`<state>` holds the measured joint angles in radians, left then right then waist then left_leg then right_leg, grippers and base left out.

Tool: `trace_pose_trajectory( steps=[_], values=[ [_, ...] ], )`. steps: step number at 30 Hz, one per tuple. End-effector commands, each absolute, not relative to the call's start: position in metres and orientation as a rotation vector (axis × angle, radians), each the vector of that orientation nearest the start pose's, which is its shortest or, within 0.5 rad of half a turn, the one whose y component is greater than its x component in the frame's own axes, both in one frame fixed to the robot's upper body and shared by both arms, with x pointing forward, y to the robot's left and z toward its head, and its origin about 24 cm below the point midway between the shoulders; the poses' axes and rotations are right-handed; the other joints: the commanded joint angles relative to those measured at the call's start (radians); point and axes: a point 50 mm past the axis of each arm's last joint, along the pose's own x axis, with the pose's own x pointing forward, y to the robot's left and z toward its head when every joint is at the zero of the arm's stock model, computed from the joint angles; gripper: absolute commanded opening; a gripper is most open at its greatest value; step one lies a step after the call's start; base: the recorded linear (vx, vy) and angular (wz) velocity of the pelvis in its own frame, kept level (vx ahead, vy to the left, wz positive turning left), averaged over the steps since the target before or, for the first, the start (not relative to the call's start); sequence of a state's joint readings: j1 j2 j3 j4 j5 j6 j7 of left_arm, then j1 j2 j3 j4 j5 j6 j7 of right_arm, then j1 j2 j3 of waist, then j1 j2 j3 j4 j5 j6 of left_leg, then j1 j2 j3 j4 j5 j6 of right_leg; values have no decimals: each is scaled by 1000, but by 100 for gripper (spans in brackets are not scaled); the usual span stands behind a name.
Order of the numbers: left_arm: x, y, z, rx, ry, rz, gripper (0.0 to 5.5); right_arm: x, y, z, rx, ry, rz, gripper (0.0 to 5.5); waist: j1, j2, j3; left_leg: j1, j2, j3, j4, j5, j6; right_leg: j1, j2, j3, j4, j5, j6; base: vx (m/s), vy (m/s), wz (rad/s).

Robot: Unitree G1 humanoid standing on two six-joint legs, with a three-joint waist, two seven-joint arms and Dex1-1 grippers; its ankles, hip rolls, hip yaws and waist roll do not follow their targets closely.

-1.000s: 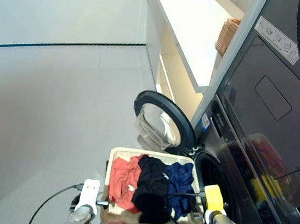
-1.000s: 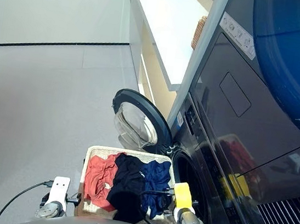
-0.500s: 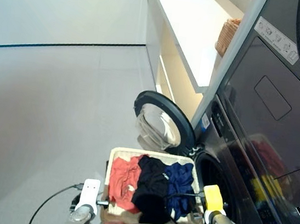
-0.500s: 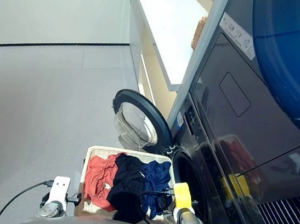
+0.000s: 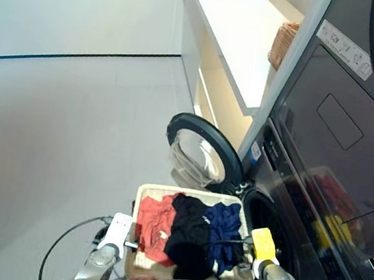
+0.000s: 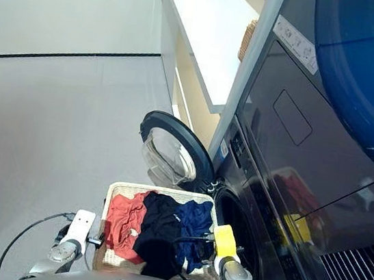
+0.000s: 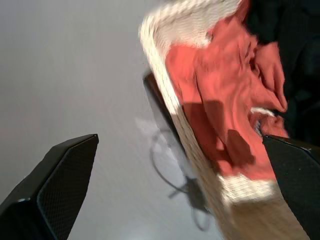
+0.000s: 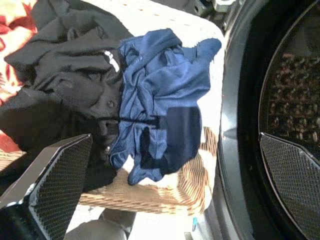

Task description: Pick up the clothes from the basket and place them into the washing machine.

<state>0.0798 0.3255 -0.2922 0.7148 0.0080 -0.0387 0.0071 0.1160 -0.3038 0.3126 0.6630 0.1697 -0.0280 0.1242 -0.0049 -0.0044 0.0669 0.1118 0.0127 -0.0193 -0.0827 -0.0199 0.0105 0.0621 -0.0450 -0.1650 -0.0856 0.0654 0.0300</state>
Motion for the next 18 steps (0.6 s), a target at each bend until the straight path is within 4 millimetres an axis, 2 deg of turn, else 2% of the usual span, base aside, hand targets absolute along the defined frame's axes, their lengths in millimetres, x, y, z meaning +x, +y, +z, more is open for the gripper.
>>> trace_pose_trajectory(
  steps=[1, 5, 7, 12, 18],
  values=[
    [203, 210, -89, 580, 611, -276, 550, 189, -180, -91, -205, 628, 336, 550, -28, -20, 25, -35, -8, 35, -5, 10, -27, -20, -34, 20, 47, -40, 91, 0, 0, 0],
    [228, 205, -68, 792, 490, -447, 550, 207, -175, -77, -230, 551, 389, 550, -37, -18, 61, -77, -7, 46, 11, 17, -22, -82, -34, 30, 100, -54, 88, -22, 7, -17],
    [241, 200, -58, 827, 437, -481, 550, 219, -170, -66, -243, 493, 421, 550, -41, -22, 97, -135, -8, 50, 60, 8, -18, -131, -36, 36, 137, -60, 83, -137, 30, -95],
    [269, 189, -34, 907, 315, -515, 550, 246, -159, -36, -267, 349, 468, 550, -49, -28, 146, -301, -13, 49, 163, -6, -16, -282, -40, 52, 209, -56, 80, -96, 24, -56],
    [293, 182, -16, 949, 256, -493, 550, 270, -148, -4, -260, 207, 484, 550, -62, -31, 180, -472, -5, 47, 253, -17, -20, -449, -40, 62, 285, -67, 75, 0, 0, 0]
  ],
)
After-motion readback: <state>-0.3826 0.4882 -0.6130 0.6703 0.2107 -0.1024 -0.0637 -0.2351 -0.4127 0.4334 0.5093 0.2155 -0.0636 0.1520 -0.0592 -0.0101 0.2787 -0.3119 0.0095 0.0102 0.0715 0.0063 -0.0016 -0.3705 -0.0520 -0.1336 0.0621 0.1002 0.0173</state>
